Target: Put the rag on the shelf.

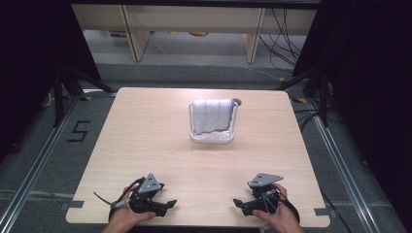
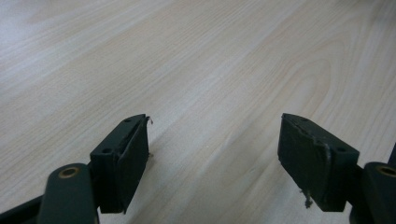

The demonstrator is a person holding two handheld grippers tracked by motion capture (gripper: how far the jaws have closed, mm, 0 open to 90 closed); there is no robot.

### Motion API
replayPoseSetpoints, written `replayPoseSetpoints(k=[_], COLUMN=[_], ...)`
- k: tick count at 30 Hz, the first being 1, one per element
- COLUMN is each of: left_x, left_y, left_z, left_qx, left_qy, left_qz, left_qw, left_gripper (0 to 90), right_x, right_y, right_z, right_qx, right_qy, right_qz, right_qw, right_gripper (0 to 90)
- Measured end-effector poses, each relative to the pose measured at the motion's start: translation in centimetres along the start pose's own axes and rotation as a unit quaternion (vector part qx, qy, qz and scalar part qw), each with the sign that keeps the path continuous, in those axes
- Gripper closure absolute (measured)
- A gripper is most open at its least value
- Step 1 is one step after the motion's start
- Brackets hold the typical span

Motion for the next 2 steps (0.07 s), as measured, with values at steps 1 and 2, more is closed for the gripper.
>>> replayPoseSetpoints(k=[1,2], left_x=[0.0,0.0], left_y=[-0.02,-0.02], left_z=[0.05,0.05], left_qx=[-0.001,-0.001], left_qy=[0.003,0.003], left_qz=[0.0,0.0], left_qw=[1.0,1.0], left_gripper=[24.5,24.5], right_x=[0.08,0.08], right_y=[-0.08,-0.08], right_z=[0.0,0.0], right_qx=[0.006,0.006], right_qy=[0.007,0.007], right_qz=[0.0,0.0], right_qw=[1.0,1.0], right_gripper=[17.9,17.9])
Point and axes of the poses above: each handheld gripper's, and its own axes: y roughly backward along the jaws, z roughly out of its underside, x roughly to its right, the point moved 5 cm from there along -y, roughly forward along the jaws, and after that the axes turned 11 degrees about x, right-handed, at the moved point
